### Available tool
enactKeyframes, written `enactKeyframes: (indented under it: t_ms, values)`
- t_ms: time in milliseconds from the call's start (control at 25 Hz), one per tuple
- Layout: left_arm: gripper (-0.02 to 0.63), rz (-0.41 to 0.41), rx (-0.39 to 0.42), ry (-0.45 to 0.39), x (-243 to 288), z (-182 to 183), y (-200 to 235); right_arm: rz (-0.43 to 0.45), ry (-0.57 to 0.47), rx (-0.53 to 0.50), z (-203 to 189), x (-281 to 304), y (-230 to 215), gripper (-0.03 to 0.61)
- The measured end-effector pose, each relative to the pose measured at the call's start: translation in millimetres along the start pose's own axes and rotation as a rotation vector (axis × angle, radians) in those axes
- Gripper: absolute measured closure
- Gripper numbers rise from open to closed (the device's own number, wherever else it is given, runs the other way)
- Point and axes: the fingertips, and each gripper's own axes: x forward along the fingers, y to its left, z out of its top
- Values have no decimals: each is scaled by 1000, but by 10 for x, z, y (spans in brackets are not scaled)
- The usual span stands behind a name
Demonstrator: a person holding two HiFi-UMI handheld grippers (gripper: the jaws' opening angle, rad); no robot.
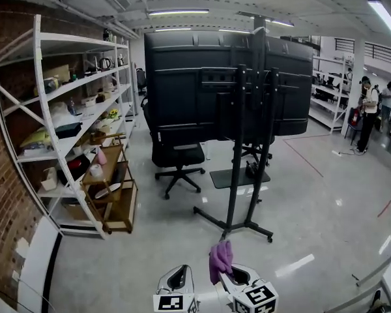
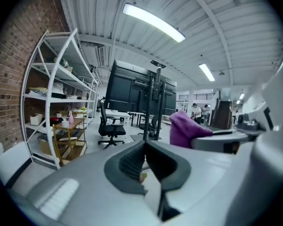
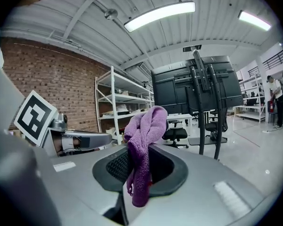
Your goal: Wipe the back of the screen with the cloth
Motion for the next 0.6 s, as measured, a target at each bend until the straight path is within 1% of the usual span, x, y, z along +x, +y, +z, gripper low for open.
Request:
enactKeyframes:
  t_ms: [200, 400, 520, 600]
  values:
    - [606, -8, 32, 6, 775, 266, 279, -29, -1, 21, 228, 667, -431, 512]
    - [606, 31, 6, 9, 1584, 448, 609, -36, 29, 20, 268, 1427, -972, 512]
    - [606, 74, 6, 6, 2128, 623, 846, -16, 11, 35, 498, 1988, -1338, 512]
    - [606, 90, -1, 8, 2512, 758, 968, 2, 3, 11, 704, 2324, -1589, 512]
